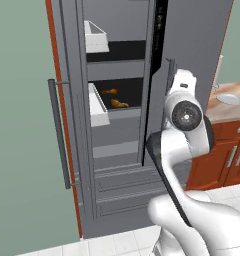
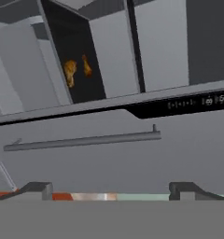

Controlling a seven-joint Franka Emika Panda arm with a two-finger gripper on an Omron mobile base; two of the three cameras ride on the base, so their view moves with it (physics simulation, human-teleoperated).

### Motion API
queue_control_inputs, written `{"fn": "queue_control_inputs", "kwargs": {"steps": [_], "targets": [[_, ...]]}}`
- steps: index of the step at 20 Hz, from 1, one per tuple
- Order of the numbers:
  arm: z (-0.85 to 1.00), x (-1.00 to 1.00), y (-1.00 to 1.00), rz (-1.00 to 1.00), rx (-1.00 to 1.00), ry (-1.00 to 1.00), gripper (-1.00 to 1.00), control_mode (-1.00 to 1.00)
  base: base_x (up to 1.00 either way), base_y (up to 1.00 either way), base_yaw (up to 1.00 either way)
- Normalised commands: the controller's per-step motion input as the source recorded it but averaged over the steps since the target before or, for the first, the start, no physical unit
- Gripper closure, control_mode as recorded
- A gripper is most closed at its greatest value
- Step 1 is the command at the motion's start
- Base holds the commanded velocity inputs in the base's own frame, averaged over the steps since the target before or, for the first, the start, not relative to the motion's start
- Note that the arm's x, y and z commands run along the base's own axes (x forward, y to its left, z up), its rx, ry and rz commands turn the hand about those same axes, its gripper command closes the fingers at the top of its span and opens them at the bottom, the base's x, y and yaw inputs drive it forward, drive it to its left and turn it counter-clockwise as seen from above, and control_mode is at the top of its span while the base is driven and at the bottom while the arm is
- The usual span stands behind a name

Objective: Place the chicken drumstick on the counter behind the older chicken drumstick on the same shelf of the fridge to maintain FIFO order. Close the fridge door when finished.

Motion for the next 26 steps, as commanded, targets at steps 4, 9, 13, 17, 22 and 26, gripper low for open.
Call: {"fn": "queue_control_inputs", "kwargs": {"steps": [4,9,13,17,22,26], "targets": [[-0.29,-0.7,1.0,0.07,-0.14,-0.11,-1.0,-1.0,0.0,0.0,0.0],[-0.36,-0.32,1.0,0.03,-0.15,-0.11,-1.0,-1.0,0.0,0.0,0.0],[-0.34,0.0,1.0,0.0,-0.08,-0.04,-1.0,-1.0,0.0,0.0,0.0],[-0.4,0.0,1.0,0.0,-0.07,-0.03,-1.0,-1.0,0.0,0.0,0.0],[-0.43,0.06,1.0,0.0,-0.08,-0.09,-1.0,-1.0,0.0,0.0,0.0],[-0.02,-0.02,1.0,0.0,-0.1,-0.1,-1.0,-1.0,0.0,0.0,0.0]]}}
